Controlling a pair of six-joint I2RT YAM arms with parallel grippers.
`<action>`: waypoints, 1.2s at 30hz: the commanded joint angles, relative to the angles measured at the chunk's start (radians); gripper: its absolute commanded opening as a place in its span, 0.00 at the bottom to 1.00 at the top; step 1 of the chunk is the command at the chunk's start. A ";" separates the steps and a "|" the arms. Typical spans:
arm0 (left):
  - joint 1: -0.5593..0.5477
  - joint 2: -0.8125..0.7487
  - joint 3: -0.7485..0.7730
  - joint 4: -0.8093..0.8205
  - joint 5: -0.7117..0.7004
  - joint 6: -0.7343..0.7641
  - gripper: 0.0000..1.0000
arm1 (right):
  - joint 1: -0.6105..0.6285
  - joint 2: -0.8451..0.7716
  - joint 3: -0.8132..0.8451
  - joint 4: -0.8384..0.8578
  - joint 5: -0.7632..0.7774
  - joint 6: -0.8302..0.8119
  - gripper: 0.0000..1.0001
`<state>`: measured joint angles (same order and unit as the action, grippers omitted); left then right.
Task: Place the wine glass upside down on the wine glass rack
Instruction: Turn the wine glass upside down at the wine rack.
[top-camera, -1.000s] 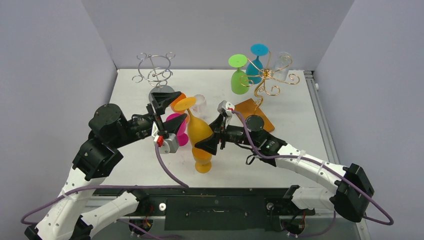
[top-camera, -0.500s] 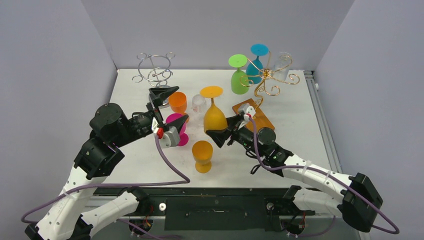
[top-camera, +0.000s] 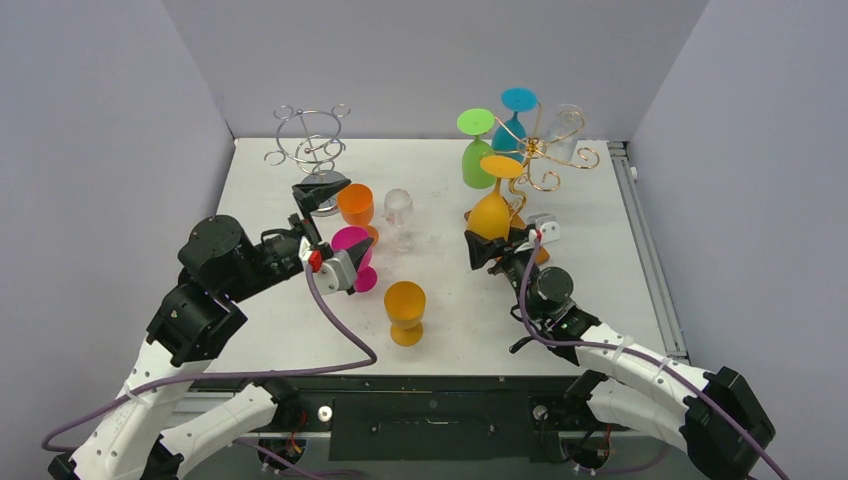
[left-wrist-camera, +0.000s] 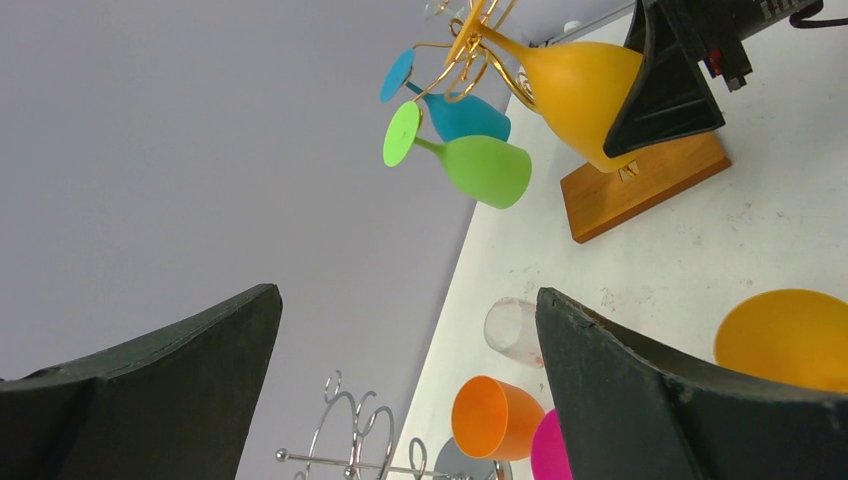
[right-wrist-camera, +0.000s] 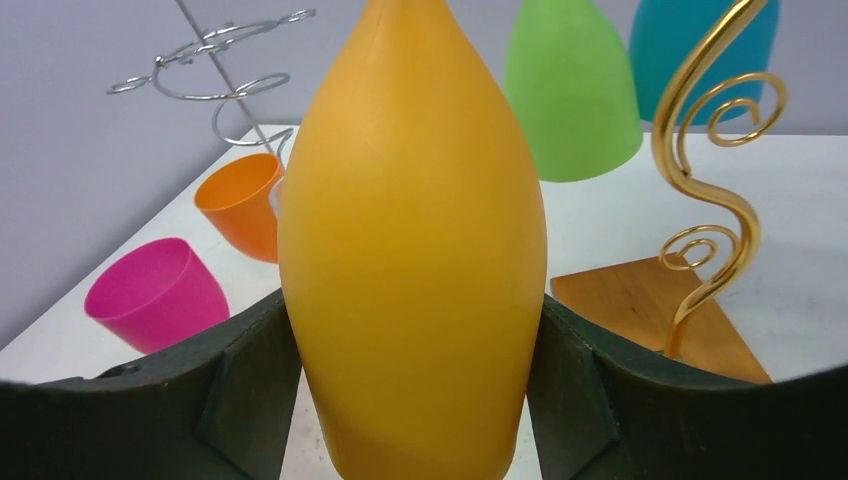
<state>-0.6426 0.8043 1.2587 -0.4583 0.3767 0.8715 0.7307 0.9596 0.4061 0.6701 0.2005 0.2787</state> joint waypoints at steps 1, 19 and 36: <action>-0.006 -0.013 -0.004 0.034 -0.009 -0.041 0.97 | -0.025 -0.017 0.000 0.101 0.068 -0.018 0.34; -0.006 -0.016 -0.011 0.026 -0.017 -0.067 0.97 | -0.155 0.094 0.053 0.106 -0.039 -0.001 0.33; -0.006 0.001 0.003 0.011 -0.026 -0.076 0.97 | -0.171 0.244 0.140 0.150 -0.111 0.012 0.33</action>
<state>-0.6426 0.8009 1.2438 -0.4599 0.3622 0.8154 0.5686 1.1851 0.4911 0.7319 0.1284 0.2768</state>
